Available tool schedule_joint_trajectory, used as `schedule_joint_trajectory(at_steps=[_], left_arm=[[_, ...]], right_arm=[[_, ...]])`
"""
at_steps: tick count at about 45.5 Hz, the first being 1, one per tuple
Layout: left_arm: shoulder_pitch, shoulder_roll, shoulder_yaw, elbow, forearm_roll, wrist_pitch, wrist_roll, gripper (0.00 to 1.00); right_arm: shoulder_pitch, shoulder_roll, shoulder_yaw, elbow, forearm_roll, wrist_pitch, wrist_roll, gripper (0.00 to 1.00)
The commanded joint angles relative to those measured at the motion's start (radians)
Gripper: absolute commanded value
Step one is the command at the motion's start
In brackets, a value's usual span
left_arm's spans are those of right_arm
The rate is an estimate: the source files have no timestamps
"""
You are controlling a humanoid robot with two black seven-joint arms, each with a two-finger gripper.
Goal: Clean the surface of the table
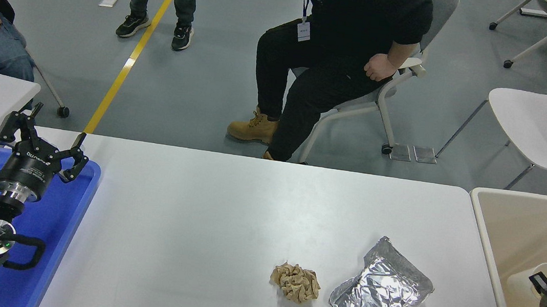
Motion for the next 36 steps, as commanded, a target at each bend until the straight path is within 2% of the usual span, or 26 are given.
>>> schedule_joint_trajectory(at_steps=[1,26,27,32,36], left_arm=[[0.0,0.0,-0.001,0.0,0.0,0.0,0.0,1.0],[0.0,0.001,-0.001,0.0,0.0,0.0,0.0,1.0],[0.0,0.001,-0.001,0.0,0.0,0.0,0.0,1.0],[0.0,0.0,-0.001,0.0,0.0,0.0,0.0,1.0],[0.0,0.0,-0.001,0.0,0.0,0.0,0.0,1.0]], right_arm=[[-0.008,-0.005,0.003,-0.019,-0.002,-0.003,-0.002,0.0],[-0.016,-0.005,0.004,-0.021,0.001,-0.037,-0.002,0.0],[-0.017,-0.005,0.004,-0.021,0.001,-0.046,-0.002,0.02],[-0.021,-0.005,0.003,-0.019,0.0,-0.101,-0.002,0.36],[-0.025,-0.005,0.004,-0.018,0.0,-0.123,-0.001,0.58]])
